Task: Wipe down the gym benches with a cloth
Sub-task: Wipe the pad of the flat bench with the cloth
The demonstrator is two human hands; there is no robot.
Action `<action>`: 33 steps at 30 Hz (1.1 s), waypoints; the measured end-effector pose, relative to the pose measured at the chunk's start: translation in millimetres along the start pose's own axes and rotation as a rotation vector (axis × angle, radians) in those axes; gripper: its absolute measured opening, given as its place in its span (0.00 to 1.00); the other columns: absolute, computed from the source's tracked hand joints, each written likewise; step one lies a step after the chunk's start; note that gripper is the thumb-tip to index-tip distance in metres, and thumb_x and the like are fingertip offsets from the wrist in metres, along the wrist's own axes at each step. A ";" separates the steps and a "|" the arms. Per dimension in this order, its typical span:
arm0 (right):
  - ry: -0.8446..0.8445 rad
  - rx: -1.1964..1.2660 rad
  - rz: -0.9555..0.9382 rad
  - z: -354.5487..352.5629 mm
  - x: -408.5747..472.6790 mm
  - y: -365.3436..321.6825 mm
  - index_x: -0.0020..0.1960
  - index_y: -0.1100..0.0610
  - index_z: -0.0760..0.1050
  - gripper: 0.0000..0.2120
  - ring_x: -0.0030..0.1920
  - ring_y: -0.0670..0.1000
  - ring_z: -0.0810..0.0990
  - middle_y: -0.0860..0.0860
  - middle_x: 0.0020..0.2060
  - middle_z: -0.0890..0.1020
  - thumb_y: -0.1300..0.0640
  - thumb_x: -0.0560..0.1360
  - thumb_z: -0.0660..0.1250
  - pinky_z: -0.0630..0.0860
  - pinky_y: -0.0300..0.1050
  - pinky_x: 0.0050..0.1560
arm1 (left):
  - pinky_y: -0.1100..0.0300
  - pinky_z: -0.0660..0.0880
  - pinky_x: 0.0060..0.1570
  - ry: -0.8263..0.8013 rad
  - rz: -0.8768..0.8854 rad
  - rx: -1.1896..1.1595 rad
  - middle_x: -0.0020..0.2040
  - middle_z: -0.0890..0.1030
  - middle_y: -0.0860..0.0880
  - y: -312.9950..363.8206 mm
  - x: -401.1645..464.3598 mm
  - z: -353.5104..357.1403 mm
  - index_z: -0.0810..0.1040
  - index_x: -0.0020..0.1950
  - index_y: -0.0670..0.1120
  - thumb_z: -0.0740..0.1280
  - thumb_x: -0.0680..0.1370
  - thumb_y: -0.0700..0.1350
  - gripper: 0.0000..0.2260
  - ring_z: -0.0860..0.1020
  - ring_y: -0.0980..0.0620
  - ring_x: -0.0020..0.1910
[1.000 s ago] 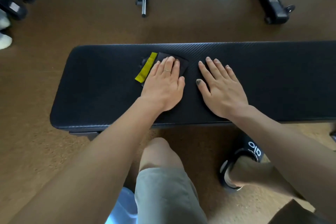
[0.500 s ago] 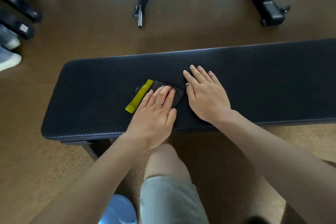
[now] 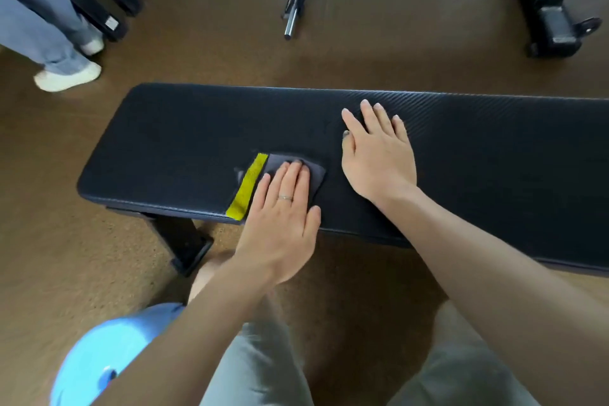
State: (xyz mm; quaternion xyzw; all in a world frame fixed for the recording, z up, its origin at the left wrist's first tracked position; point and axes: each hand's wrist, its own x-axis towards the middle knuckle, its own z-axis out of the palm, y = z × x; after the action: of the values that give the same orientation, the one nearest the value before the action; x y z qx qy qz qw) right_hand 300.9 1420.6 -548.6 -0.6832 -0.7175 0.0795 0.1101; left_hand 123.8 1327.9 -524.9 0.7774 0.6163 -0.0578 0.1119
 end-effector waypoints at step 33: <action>0.094 0.012 -0.137 4.4 26.9 32.1 0.80 0.53 0.65 0.27 0.81 0.53 0.60 0.53 0.79 0.65 0.48 0.84 0.44 0.55 0.54 0.81 | 0.53 0.41 0.82 0.079 -0.095 -0.100 0.85 0.50 0.50 -3.2 184.8 -32.0 0.50 0.85 0.46 0.46 0.87 0.50 0.26 0.46 0.52 0.84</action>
State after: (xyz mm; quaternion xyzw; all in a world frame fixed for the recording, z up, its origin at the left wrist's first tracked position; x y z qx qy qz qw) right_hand 329.5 1449.3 -560.1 -0.6350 -0.7560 0.0438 0.1531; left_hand 162.3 1511.1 -536.4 0.7425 0.6584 -0.0013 0.1231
